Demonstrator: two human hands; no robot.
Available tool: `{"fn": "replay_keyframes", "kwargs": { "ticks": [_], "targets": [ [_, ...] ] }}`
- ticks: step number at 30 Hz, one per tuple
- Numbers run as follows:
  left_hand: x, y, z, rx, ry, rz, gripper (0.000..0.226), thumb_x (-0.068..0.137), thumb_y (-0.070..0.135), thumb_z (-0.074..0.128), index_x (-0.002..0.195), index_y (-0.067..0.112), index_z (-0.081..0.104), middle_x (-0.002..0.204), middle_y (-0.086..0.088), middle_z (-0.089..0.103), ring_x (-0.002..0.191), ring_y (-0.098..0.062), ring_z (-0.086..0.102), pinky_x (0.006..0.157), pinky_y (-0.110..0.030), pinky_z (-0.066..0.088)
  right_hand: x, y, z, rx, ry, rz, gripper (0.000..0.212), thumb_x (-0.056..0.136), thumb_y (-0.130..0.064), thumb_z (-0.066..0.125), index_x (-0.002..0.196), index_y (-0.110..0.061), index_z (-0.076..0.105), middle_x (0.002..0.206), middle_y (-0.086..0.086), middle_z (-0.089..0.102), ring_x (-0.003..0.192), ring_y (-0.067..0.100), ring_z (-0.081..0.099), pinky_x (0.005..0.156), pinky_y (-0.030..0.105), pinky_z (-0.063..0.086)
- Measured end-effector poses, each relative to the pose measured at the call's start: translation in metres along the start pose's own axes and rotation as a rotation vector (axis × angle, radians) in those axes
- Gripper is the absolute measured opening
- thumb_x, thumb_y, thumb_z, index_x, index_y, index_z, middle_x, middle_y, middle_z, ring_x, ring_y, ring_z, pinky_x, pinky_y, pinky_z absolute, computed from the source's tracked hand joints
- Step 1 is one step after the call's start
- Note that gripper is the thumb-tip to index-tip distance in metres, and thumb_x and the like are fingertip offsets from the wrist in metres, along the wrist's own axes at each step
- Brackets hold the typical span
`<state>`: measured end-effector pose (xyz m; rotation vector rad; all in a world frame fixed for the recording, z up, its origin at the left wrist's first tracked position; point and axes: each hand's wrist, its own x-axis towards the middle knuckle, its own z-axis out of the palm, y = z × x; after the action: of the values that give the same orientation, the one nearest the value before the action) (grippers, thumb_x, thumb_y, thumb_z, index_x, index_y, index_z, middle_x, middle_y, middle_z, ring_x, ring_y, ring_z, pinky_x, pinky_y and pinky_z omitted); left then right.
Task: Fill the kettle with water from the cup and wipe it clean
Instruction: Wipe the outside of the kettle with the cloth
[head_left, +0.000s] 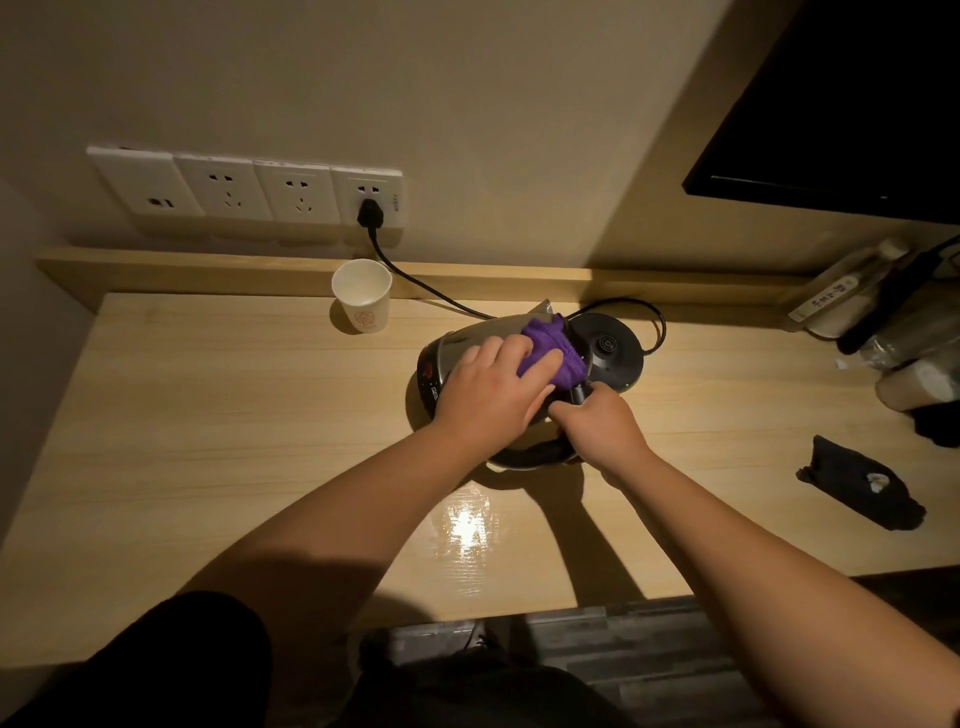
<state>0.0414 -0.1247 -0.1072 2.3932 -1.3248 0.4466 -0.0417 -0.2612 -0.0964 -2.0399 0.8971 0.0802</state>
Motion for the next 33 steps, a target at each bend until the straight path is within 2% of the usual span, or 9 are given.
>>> {"fn": "replay_keyframes", "kwargs": {
  "ticks": [3,6,9,14,16,19,24,27,33],
  "targets": [
    [-0.017,-0.010,0.002,-0.001,-0.039,0.041,0.036,0.093,0.028,0.055,0.127,0.015,0.052,0.110,-0.016,0.054,0.092,-0.032,0.051,0.073,-0.042,0.044,0.001,-0.001,-0.003,0.019,-0.017,0.004,0.012,0.080,-0.023,0.068,0.079,-0.016,0.058,0.068,0.005,0.060,0.054,0.017,0.059,0.037,0.015,0.042],
    [-0.054,-0.020,0.009,-0.024,-0.110,0.032,0.045,0.086,0.023,0.064,0.128,0.016,0.049,0.110,-0.014,0.053,0.093,-0.030,0.050,0.072,-0.040,0.045,0.004,-0.001,-0.007,0.057,-0.045,0.030,0.008,0.080,-0.021,0.066,0.080,-0.016,0.060,0.072,0.009,0.063,0.063,0.024,0.065,0.044,0.027,0.054],
    [-0.087,-0.025,0.013,-0.016,-0.189,-0.039,0.050,0.081,0.020,0.073,0.125,0.017,0.051,0.107,-0.013,0.054,0.088,-0.028,0.050,0.068,-0.039,0.045,0.007,-0.002,-0.008,-0.041,-0.065,-0.005,0.012,0.081,-0.024,0.065,0.086,-0.015,0.060,0.078,0.012,0.066,0.068,0.027,0.068,0.056,0.039,0.062],
    [-0.076,-0.021,0.008,-0.070,-0.117,-0.100,0.044,0.085,0.023,0.068,0.125,0.020,0.050,0.106,-0.012,0.053,0.088,-0.028,0.051,0.069,-0.039,0.047,0.012,-0.004,-0.012,-0.080,-0.048,0.007,0.025,0.079,-0.028,0.065,0.094,-0.009,0.059,0.083,0.017,0.067,0.069,0.030,0.069,0.062,0.049,0.062],
    [-0.059,-0.018,0.002,-0.081,-0.066,-0.101,0.042,0.087,0.026,0.062,0.127,0.021,0.049,0.109,-0.013,0.054,0.092,-0.027,0.051,0.073,-0.039,0.047,0.011,-0.004,-0.013,-0.106,-0.054,-0.003,0.025,0.078,-0.029,0.066,0.094,-0.011,0.059,0.083,0.015,0.067,0.069,0.029,0.068,0.063,0.048,0.062],
    [-0.022,-0.009,-0.007,-0.081,-0.026,-0.075,0.038,0.091,0.030,0.055,0.127,0.020,0.051,0.110,-0.015,0.053,0.094,-0.029,0.051,0.076,-0.040,0.045,0.009,-0.005,-0.009,-0.105,-0.063,-0.033,0.025,0.078,-0.030,0.067,0.094,-0.015,0.056,0.083,0.010,0.065,0.070,0.025,0.066,0.059,0.039,0.059],
    [-0.001,0.003,-0.009,-0.036,-0.085,0.064,0.041,0.086,0.025,0.065,0.125,0.015,0.055,0.110,-0.016,0.054,0.093,-0.032,0.052,0.074,-0.041,0.044,0.007,-0.001,-0.007,-0.037,-0.065,-0.037,0.019,0.078,-0.025,0.069,0.089,-0.014,0.058,0.073,0.005,0.062,0.062,0.019,0.060,0.051,0.028,0.047],
    [-0.017,0.002,-0.006,-0.034,-0.080,0.072,0.040,0.087,0.022,0.066,0.125,0.014,0.056,0.109,-0.017,0.055,0.091,-0.033,0.053,0.072,-0.042,0.045,0.004,0.001,-0.008,0.007,-0.108,-0.033,0.013,0.079,-0.020,0.070,0.086,-0.017,0.060,0.073,0.005,0.064,0.063,0.019,0.063,0.045,0.018,0.045],
    [-0.030,-0.003,-0.005,-0.013,-0.095,0.079,0.042,0.087,0.019,0.063,0.127,0.014,0.053,0.109,-0.017,0.055,0.091,-0.033,0.052,0.070,-0.041,0.045,0.003,-0.001,-0.009,0.018,-0.197,0.007,0.025,0.080,-0.021,0.069,0.100,-0.009,0.062,0.087,0.014,0.066,0.071,0.025,0.066,0.050,0.024,0.050]
  ]
}}
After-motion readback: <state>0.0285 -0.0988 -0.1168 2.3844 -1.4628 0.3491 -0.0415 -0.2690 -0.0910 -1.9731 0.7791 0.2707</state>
